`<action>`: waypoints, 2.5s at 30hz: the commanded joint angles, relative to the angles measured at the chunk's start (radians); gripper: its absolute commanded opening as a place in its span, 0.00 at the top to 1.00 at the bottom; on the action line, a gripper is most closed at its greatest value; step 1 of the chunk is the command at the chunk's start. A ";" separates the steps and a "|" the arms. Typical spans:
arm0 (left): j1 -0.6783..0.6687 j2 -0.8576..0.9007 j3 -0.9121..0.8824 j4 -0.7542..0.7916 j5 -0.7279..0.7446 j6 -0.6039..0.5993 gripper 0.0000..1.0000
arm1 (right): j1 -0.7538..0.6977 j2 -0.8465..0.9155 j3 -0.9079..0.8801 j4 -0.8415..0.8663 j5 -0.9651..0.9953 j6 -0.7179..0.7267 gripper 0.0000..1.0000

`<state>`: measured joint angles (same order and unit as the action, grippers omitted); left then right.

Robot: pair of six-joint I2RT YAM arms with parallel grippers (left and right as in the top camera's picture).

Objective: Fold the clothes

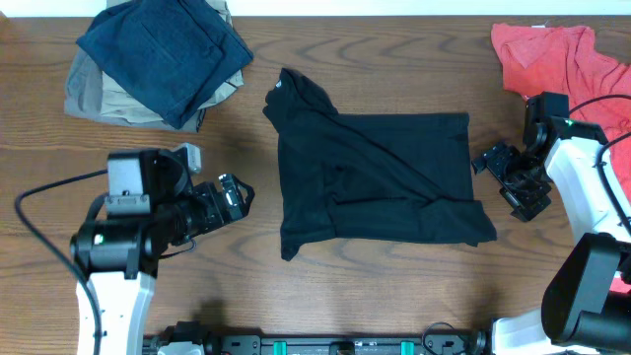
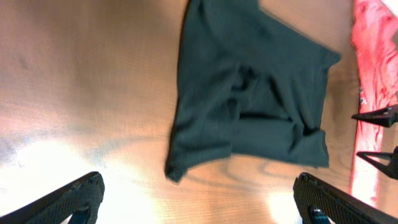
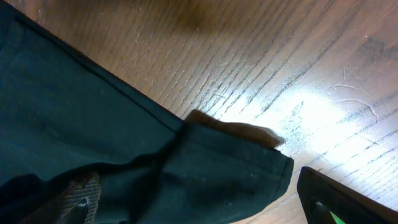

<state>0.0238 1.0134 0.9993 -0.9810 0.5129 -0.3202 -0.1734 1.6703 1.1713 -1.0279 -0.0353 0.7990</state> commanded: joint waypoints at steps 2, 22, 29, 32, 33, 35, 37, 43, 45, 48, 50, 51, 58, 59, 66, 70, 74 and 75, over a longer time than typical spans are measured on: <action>-0.023 0.064 0.014 -0.010 0.097 -0.039 0.02 | -0.003 -0.017 0.001 0.000 -0.002 -0.008 0.01; -0.425 0.468 0.013 -0.020 -0.322 -0.393 0.02 | -0.003 -0.017 0.001 0.000 -0.002 -0.008 0.01; -0.501 0.603 0.013 0.068 -0.319 -0.388 0.02 | -0.003 -0.017 0.001 0.000 -0.002 -0.008 0.01; -0.541 0.643 0.013 0.095 -0.316 -0.388 0.02 | -0.003 -0.017 0.001 0.000 -0.002 -0.008 0.01; -0.560 0.651 0.013 0.112 -0.316 -0.385 0.02 | -0.003 -0.017 0.001 -0.001 -0.002 -0.008 0.01; -0.602 0.658 0.013 0.151 -0.316 -0.360 0.02 | -0.003 -0.017 0.001 0.000 -0.002 -0.008 0.01; -0.658 0.658 0.013 0.190 -0.336 -0.343 0.02 | -0.003 -0.017 0.001 0.000 -0.002 -0.008 0.01; -0.792 0.658 0.013 0.255 -0.467 -0.370 0.02 | -0.003 -0.017 0.001 0.000 -0.002 -0.008 0.01; -0.816 0.658 0.013 0.266 -0.502 -0.370 0.02 | -0.003 -0.017 0.001 0.000 -0.002 -0.007 0.01; -0.830 0.658 0.013 0.268 -0.572 -0.369 0.02 | -0.003 -0.017 0.001 0.000 -0.002 -0.008 0.01; -0.830 0.658 0.013 0.259 -0.630 -0.361 0.02 | -0.003 -0.017 0.001 0.000 -0.002 -0.008 0.01; -0.830 0.658 0.013 0.251 -0.668 -0.359 0.02 | -0.003 -0.017 0.001 0.000 -0.002 -0.008 0.01; -0.830 0.657 0.023 0.151 -0.898 -0.397 0.02 | -0.003 -0.017 0.001 0.000 -0.002 -0.008 0.01; -0.830 0.657 0.029 0.139 -0.899 -0.399 0.02 | -0.003 -0.017 0.001 0.000 -0.002 -0.008 0.01; -0.832 0.657 0.112 0.126 -0.799 -0.292 0.02 | -0.003 -0.017 0.001 0.000 -0.002 -0.008 0.01; -0.835 0.657 0.142 0.185 -0.682 -0.276 0.02 | -0.003 -0.017 0.001 0.000 -0.002 -0.008 0.01; -0.835 0.660 0.133 0.285 -0.565 -0.279 0.02 | -0.003 -0.017 0.001 0.000 -0.002 -0.008 0.01; -0.835 0.664 0.130 0.307 -0.542 -0.279 0.02 | -0.003 -0.017 0.001 0.000 -0.002 -0.008 0.01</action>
<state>-0.8082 1.6684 1.1236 -0.7006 -0.1421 -0.6197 -0.1734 1.6703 1.1713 -1.0271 -0.0357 0.7990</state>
